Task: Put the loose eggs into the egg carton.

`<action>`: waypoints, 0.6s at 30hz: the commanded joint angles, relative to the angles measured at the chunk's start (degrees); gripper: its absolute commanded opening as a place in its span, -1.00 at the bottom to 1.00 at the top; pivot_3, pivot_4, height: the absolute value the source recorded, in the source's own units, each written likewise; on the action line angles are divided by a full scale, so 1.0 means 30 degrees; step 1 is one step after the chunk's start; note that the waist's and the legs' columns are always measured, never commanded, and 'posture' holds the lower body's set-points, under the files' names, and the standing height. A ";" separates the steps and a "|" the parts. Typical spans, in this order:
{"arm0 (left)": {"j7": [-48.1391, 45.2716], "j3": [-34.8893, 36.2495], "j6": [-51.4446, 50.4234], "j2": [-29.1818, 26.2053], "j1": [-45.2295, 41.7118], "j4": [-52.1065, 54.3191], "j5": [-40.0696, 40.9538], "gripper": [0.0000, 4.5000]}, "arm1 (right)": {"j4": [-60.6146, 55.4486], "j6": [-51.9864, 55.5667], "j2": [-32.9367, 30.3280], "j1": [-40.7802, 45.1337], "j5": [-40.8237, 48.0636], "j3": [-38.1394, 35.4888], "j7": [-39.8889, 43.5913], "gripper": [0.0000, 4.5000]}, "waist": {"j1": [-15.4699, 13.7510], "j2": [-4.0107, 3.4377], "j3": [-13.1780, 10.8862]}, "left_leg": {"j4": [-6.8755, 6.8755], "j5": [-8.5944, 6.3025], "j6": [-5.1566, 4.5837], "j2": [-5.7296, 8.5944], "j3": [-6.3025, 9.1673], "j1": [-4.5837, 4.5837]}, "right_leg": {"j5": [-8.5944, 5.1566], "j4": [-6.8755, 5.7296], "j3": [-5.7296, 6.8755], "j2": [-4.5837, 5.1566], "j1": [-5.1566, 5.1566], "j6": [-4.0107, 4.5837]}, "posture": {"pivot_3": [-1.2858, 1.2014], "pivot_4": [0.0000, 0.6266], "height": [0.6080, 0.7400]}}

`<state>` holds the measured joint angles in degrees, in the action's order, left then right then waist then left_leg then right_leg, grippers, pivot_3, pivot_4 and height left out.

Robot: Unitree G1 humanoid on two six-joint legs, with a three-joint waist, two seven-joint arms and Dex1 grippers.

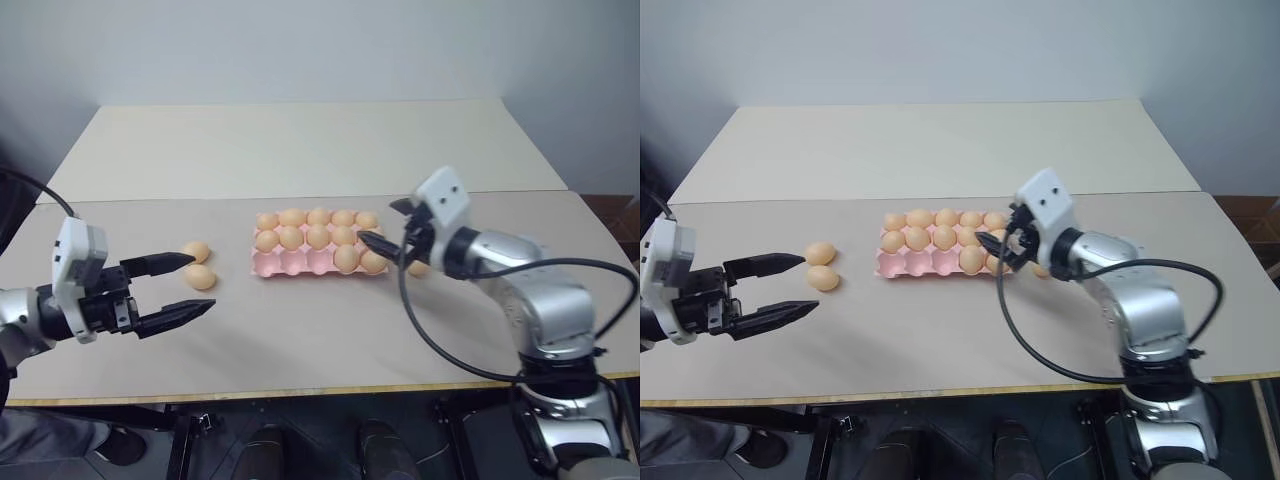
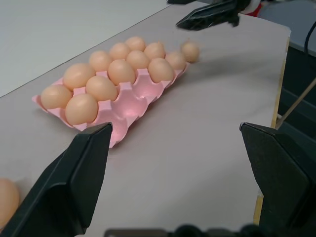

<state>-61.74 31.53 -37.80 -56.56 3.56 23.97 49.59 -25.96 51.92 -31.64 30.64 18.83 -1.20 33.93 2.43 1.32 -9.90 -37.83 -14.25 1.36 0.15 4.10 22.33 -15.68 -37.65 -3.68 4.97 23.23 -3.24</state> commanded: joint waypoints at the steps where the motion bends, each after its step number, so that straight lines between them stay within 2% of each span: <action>1: -0.0765 0.1631 0.0264 -0.0346 0.0648 -0.0387 -0.0199 1.00 | -0.1769 -0.0507 -0.1998 -0.1907 0.2238 -0.3276 0.2623 1.00 | -0.0032 0.0002 -0.0002 | 0.0000 -0.0001 -0.0001 0.0000 -0.0004 -0.0004 | 0.0000 0.0004 0.0001 0.0000 -0.0004 -0.0001 | 0.03 -0.52 1.00; 5: -0.1467 0.2614 0.0619 -0.0378 0.1462 -0.1204 -0.0643 1.00 | -0.2139 -0.2569 -0.4535 -0.6410 0.4272 -0.7273 0.6952 1.00 | -0.0130 0.0003 -0.0002 | 0.0000 -0.0008 -0.0014 0.0000 -0.0010 0.0000 | -0.0002 0.0034 0.0009 0.0001 -0.0027 -0.0003 | 0.03 -0.52 1.00; 8: -0.1943 0.2979 0.0748 -0.0323 0.2226 -0.1281 -0.1082 1.00 | -0.1769 -0.4016 -0.5529 -0.8867 0.4675 -0.8713 0.8767 1.00 | -0.0016 0.0007 0.0001 | 0.0000 -0.0008 -0.0014 -0.0002 -0.0028 -0.0040 | -0.0003 0.0027 0.0007 0.0001 -0.0070 -0.0004 | 0.03 -0.52 1.00; 13: -0.1568 0.2917 0.0645 0.0064 0.2318 -0.0812 -0.0926 1.00 | -0.0768 -0.5186 -0.5729 -0.8976 0.4056 -0.8060 0.8162 1.00 | 0.0171 0.0009 0.0000 | 0.0015 -0.0013 -0.0019 -0.0051 -0.0087 -0.0217 | -0.0007 0.0030 -0.0040 -0.0040 -0.0217 -0.0001 | 0.03 -0.52 1.00; 18: -0.1116 0.2359 0.0519 0.0179 0.1726 -0.0408 -0.0705 1.00 | 0.1125 -0.6164 -0.5294 -0.6883 0.2809 -0.5484 0.6997 1.00 | 0.0070 0.0013 0.0001 | 0.0016 -0.0020 -0.0023 -0.0049 -0.0080 -0.0224 | -0.0007 0.0064 -0.0034 -0.0038 -0.0244 -0.0002 | 0.03 -0.52 1.00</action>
<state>-65.56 38.15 -36.44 -56.07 9.50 21.11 46.36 -23.66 35.60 -47.76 8.52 28.43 -19.17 56.16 2.64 1.36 -9.90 -37.78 -14.31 1.29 0.01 3.86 21.66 -15.70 -37.44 -3.78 4.86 22.49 -3.24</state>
